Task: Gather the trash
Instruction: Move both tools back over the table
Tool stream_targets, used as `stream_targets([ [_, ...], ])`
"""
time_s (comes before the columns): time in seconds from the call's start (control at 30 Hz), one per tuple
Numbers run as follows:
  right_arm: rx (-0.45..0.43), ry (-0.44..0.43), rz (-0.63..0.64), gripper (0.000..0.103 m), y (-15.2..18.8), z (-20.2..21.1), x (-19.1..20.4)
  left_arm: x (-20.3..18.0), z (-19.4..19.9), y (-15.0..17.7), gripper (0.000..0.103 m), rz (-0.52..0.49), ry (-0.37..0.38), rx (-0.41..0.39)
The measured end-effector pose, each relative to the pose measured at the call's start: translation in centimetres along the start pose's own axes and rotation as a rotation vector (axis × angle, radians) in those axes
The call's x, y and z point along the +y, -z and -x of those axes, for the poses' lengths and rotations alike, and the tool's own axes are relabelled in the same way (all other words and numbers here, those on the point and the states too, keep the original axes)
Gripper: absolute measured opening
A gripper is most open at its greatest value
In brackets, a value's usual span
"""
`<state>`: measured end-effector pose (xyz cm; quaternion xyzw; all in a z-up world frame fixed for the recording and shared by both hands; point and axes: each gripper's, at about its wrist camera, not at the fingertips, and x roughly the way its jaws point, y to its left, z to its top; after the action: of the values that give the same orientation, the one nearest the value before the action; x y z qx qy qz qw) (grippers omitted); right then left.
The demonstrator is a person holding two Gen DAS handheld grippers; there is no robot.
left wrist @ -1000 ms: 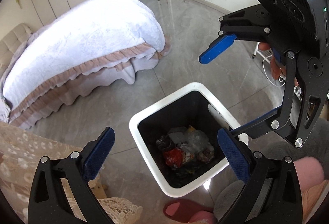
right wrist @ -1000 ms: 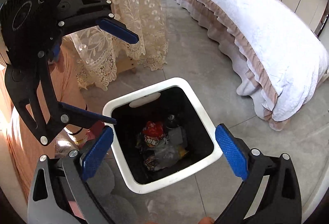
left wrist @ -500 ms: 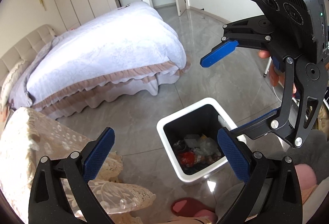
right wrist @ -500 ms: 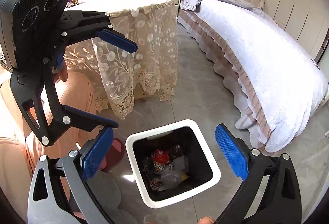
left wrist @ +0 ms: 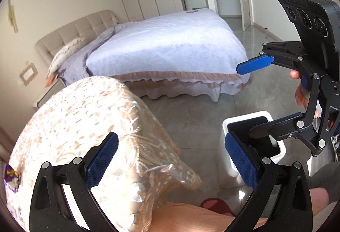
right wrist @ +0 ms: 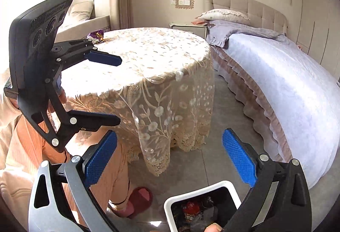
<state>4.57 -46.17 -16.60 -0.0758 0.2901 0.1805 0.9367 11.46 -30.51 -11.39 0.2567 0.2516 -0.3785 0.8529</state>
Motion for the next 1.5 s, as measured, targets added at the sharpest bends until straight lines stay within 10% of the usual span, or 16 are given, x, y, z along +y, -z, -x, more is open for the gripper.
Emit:
stream_targets([
  [0.7,-0.083,-0.161,0.221,0.099,-12.5,-7.8,11.6,15.1,9.8,6.6,0.099,0.275,-0.454,-0.007],
  [1.5,-0.066,-0.283,0.324,0.099,-23.2,-22.3,21.5,30.6,13.7,16.4,0.099,0.618,-0.686,0.100],
])
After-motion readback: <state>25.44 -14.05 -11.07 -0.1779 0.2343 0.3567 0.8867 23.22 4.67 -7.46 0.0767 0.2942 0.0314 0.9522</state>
